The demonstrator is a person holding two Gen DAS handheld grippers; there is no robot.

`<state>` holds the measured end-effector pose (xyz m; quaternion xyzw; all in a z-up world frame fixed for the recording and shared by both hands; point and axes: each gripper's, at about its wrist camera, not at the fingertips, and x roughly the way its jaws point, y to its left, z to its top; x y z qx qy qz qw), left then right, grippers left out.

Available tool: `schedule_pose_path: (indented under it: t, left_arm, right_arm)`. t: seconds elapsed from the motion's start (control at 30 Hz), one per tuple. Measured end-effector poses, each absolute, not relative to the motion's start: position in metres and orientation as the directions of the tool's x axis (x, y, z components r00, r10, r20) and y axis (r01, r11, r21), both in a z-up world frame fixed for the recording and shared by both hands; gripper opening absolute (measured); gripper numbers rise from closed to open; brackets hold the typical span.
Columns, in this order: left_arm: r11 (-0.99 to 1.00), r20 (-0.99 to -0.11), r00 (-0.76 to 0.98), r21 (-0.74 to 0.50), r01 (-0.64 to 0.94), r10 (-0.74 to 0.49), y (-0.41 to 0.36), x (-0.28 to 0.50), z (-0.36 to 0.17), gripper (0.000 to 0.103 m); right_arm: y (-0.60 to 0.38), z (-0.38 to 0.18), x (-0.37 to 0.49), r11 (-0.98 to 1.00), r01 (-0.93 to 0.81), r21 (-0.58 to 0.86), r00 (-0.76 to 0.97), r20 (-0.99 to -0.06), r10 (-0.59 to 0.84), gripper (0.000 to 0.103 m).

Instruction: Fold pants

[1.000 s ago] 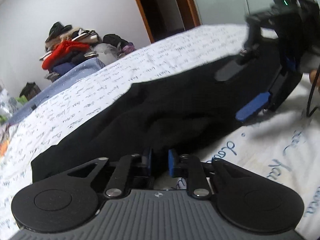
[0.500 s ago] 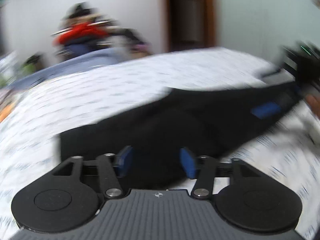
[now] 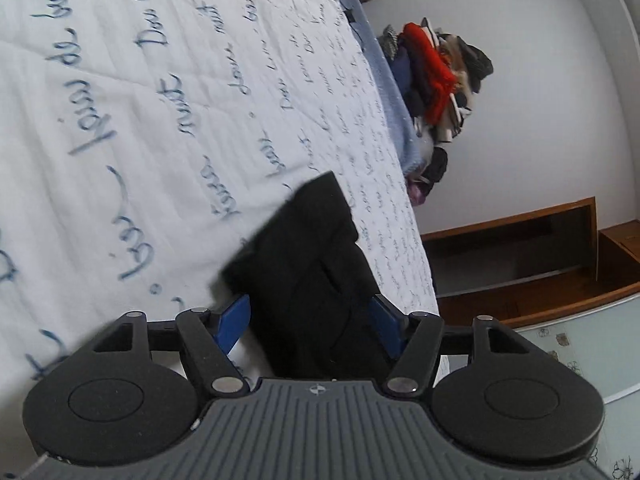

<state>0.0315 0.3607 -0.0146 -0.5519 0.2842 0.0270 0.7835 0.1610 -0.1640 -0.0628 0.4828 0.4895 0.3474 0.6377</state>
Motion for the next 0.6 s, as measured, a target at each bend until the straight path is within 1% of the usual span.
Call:
schedule_pose_path:
  t: [0.1, 0.13, 0.17, 0.2, 0.23, 0.27, 0.37, 0.57, 0.6]
  left_arm:
    - [0.399, -0.506, 0.828, -0.829, -0.391, -0.242, 0.361, 0.038, -0.015, 0.063]
    - [0.391, -0.508, 0.828, -0.830, -0.398, -0.237, 0.362, 0.043, -0.017, 0.058]
    - [0.395, -0.509, 0.830, -0.828, -0.399, -0.229, 0.362, 0.047, -0.018, 0.047]
    - [0.407, -0.518, 0.827, -0.819, -0.405, -0.219, 0.363, 0.050, -0.020, 0.039]
    - [0.426, -0.546, 0.813, -0.797, -0.429, -0.202, 0.363, 0.052, -0.020, 0.019]
    - [0.447, -0.586, 0.790, -0.764, -0.465, -0.181, 0.364, 0.053, -0.021, 0.006]
    - [0.477, -0.614, 0.772, -0.735, -0.483, -0.164, 0.366, 0.053, -0.027, 0.008]
    - [0.544, -0.636, 0.765, -0.679, -0.494, -0.099, 0.370, 0.040, -0.008, 0.009]
    - [0.549, -0.650, 0.751, -0.671, -0.498, -0.113, 0.370, 0.042, -0.015, 0.009]
  right_arm:
    - [-0.161, -0.061, 0.161, 0.311, 0.021, 0.950, 0.274, -0.304, 0.912, 0.081]
    - [-0.160, -0.060, 0.160, 0.315, 0.017, 0.949, 0.273, -0.308, 0.911, 0.081]
    - [-0.161, -0.061, 0.160, 0.318, 0.012, 0.948, 0.273, -0.309, 0.911, 0.081]
    - [-0.161, -0.061, 0.159, 0.318, 0.007, 0.948, 0.274, -0.308, 0.911, 0.081]
    - [-0.161, -0.062, 0.158, 0.315, 0.003, 0.949, 0.276, -0.304, 0.912, 0.081]
    - [-0.161, -0.062, 0.157, 0.311, 0.001, 0.951, 0.278, -0.299, 0.913, 0.081]
    - [-0.163, -0.064, 0.157, 0.299, 0.007, 0.954, 0.281, -0.288, 0.915, 0.081]
    - [-0.160, -0.062, 0.157, 0.323, -0.003, 0.946, 0.263, -0.311, 0.913, 0.080]
    - [-0.159, -0.062, 0.157, 0.328, -0.011, 0.945, 0.261, -0.314, 0.913, 0.080]
